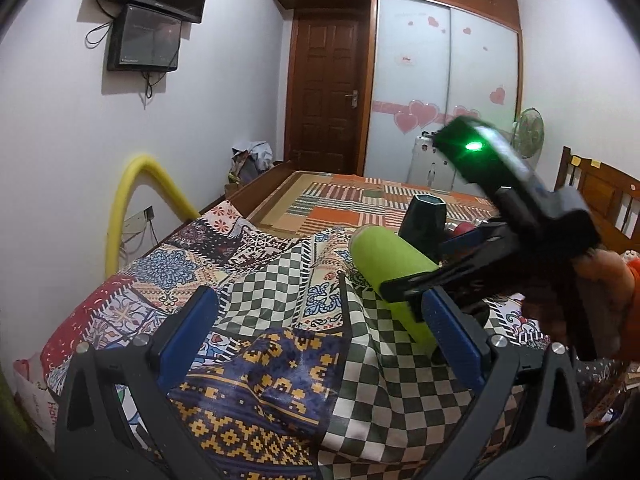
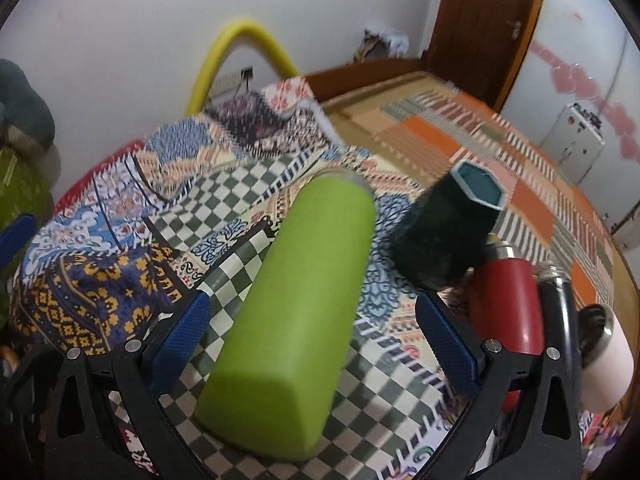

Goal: Flip cup upright
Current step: 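Move the left tool down to the lime-green bottle and close around it, then lift the lime-green bottle off the cloth with the left tool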

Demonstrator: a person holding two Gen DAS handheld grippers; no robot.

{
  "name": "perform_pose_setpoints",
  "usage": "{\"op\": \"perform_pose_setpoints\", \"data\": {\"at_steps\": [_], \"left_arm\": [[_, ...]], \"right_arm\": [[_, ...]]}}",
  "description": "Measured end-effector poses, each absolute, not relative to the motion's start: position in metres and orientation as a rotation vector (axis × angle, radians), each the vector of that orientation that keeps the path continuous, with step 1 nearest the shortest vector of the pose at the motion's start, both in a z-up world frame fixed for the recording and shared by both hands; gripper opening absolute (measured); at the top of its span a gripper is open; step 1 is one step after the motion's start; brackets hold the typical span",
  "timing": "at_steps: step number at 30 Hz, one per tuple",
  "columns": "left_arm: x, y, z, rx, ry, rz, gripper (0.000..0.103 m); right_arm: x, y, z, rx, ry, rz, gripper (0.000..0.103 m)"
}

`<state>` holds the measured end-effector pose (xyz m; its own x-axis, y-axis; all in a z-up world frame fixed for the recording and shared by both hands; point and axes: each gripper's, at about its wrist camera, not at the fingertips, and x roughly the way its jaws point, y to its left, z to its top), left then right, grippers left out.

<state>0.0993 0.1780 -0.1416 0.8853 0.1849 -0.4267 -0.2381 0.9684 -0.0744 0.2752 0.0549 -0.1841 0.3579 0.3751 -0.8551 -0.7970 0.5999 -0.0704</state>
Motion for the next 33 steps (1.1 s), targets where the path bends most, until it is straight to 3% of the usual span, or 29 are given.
{"op": "perform_pose_setpoints", "data": {"at_steps": [4, 8, 16, 21, 33], "left_arm": [[0.096, 0.176, -0.143, -0.112, 0.419, 0.216, 0.103], [0.095, 0.175, -0.144, -0.111, 0.414, 0.211, 0.103], [0.092, 0.179, -0.143, -0.132, 0.411, 0.224, 0.103], [0.088, 0.179, -0.136, -0.123, 0.398, 0.238, 0.103], [0.087, 0.144, -0.114, -0.07, 0.377, 0.197, 0.103]], "right_arm": [[0.284, 0.065, -0.196, -0.552, 1.035, 0.821, 0.082], [0.292, 0.067, -0.2, -0.561, 1.091, 0.809, 0.073], [0.303, 0.072, -0.207, -0.528, 1.184, 0.791, 0.071], [0.299, 0.062, -0.2, -0.521, 1.161, 0.789, 0.062], [0.274, 0.004, -0.169, -0.485, 1.09, 0.782, 0.062]]}}
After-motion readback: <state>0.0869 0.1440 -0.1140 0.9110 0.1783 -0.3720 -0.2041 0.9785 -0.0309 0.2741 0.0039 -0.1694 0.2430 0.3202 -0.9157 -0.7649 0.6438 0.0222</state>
